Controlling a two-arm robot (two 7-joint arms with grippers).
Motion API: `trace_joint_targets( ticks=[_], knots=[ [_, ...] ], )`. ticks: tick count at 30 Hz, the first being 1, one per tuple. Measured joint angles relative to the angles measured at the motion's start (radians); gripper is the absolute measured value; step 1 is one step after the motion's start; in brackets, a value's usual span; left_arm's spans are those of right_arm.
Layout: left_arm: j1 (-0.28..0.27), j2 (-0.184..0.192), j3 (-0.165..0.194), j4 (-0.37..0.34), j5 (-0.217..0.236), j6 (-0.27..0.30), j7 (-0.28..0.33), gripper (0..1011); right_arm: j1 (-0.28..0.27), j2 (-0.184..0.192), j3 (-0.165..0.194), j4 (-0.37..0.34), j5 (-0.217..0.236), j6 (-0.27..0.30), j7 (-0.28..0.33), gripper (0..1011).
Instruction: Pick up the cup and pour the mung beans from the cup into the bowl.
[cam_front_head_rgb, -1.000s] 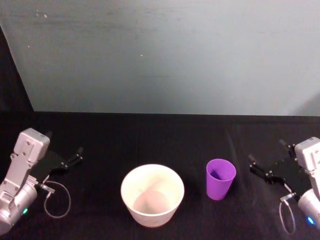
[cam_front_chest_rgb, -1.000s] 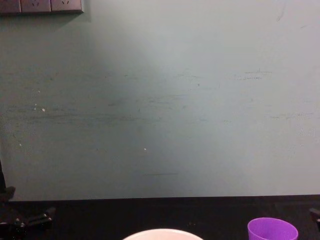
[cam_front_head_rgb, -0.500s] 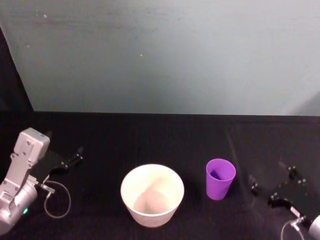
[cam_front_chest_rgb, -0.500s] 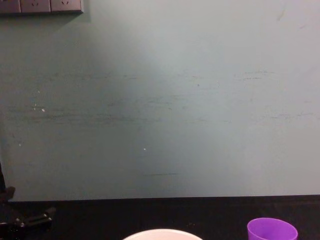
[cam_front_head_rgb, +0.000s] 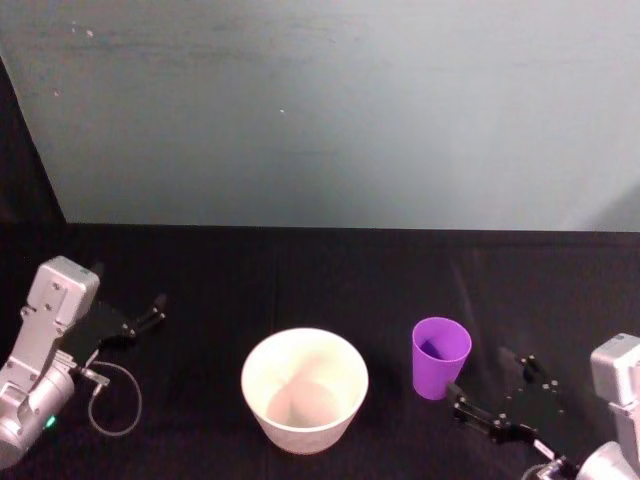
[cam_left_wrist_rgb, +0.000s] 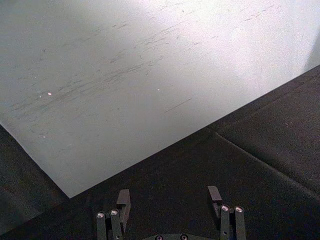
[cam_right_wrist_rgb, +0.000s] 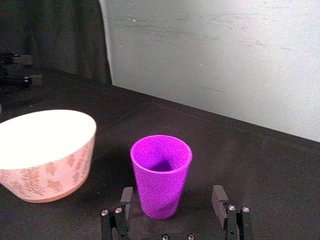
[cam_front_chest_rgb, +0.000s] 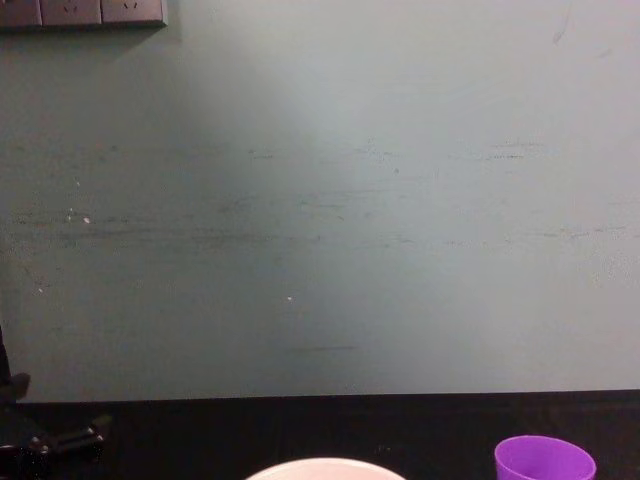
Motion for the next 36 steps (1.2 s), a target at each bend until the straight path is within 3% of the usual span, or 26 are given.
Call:
trace_joint_targets(
  ticks=[20, 36],
  knots=[
    [0.0, 0.0, 0.0, 0.0, 0.0, 0.0, 0.0, 1003, 0.13, -0.122, -0.025, 0.185, -0.023, -0.058, 0.129, 1002],
    [0.0, 0.0, 0.0, 0.0, 0.0, 0.0, 0.0, 1003, 0.166, -0.182, 0.009, 0.242, -0.008, -0.053, 0.172, 1003]
  ],
)
